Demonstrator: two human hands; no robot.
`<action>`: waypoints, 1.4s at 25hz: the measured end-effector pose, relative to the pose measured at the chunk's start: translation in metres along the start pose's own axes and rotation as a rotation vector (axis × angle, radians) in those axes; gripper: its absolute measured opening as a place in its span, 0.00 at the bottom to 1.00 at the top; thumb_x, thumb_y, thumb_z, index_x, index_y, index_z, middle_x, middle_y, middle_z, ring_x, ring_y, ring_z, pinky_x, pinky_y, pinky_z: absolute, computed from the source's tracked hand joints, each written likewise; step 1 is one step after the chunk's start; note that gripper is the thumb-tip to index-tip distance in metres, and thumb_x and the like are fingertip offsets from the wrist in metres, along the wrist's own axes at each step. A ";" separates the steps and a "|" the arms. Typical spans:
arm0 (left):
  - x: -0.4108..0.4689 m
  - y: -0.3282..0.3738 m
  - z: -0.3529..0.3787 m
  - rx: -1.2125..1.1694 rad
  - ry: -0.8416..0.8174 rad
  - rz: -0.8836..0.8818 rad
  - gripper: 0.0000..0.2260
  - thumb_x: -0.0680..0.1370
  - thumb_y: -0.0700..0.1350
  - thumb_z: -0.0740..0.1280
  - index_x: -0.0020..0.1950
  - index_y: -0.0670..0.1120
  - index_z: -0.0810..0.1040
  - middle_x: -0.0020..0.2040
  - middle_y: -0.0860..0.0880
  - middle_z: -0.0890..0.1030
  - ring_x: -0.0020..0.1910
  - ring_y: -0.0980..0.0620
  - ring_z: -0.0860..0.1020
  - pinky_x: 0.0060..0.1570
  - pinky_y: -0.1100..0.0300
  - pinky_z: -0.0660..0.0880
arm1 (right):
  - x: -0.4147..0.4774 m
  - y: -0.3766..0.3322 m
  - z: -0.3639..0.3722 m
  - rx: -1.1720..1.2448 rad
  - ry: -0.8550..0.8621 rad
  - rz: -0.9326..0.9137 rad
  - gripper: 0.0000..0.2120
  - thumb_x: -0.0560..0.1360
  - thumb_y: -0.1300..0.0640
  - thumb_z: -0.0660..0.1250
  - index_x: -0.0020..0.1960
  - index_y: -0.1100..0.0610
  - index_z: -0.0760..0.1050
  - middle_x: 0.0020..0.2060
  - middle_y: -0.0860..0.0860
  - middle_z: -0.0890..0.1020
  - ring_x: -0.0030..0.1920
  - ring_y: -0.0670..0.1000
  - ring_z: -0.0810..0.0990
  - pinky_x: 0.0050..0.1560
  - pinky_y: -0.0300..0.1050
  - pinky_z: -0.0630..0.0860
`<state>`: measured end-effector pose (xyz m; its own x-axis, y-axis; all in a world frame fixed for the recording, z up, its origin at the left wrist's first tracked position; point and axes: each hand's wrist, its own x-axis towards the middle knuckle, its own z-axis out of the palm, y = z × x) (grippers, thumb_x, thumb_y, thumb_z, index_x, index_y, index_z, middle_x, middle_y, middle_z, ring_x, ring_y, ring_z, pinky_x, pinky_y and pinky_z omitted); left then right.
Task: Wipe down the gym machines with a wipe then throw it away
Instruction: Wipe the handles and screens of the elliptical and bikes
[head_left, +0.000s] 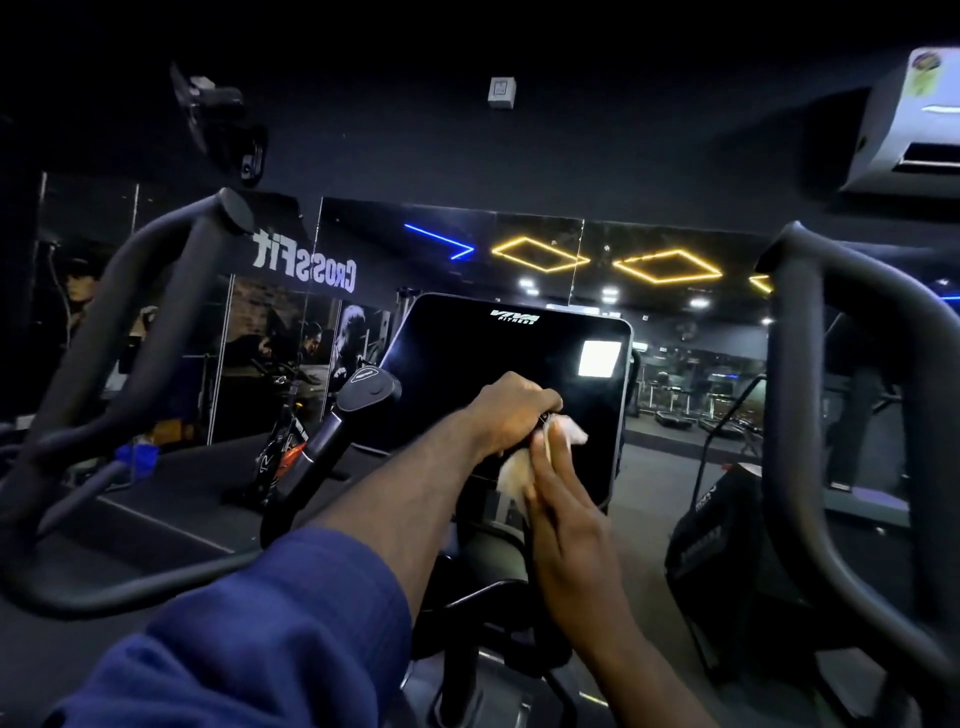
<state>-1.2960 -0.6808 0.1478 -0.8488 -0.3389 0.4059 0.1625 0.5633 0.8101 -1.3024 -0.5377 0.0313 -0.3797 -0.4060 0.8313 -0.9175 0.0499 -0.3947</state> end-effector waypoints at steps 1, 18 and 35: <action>0.000 -0.001 -0.001 -0.015 -0.006 -0.004 0.20 0.77 0.50 0.70 0.25 0.49 0.77 0.27 0.53 0.75 0.33 0.51 0.73 0.43 0.54 0.72 | 0.007 0.002 0.004 -0.026 -0.024 -0.051 0.27 0.86 0.61 0.61 0.83 0.49 0.59 0.82 0.35 0.53 0.82 0.42 0.54 0.80 0.40 0.57; -0.014 0.011 -0.004 0.056 0.016 -0.045 0.14 0.82 0.52 0.67 0.37 0.50 0.78 0.35 0.51 0.78 0.37 0.51 0.76 0.39 0.56 0.71 | -0.047 0.032 -0.004 -0.622 -0.232 -0.509 0.19 0.76 0.60 0.65 0.66 0.56 0.80 0.69 0.50 0.76 0.84 0.53 0.53 0.81 0.58 0.52; -0.007 0.010 -0.001 0.111 0.000 -0.025 0.14 0.82 0.51 0.66 0.37 0.50 0.80 0.41 0.48 0.81 0.45 0.47 0.79 0.54 0.49 0.76 | 0.053 -0.006 0.006 0.336 -0.057 0.574 0.15 0.79 0.47 0.71 0.44 0.59 0.81 0.33 0.58 0.86 0.33 0.58 0.85 0.40 0.69 0.83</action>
<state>-1.2882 -0.6734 0.1540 -0.8517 -0.3538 0.3866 0.0849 0.6347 0.7681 -1.3161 -0.5648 0.0754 -0.7816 -0.4477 0.4344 -0.4809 -0.0112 -0.8767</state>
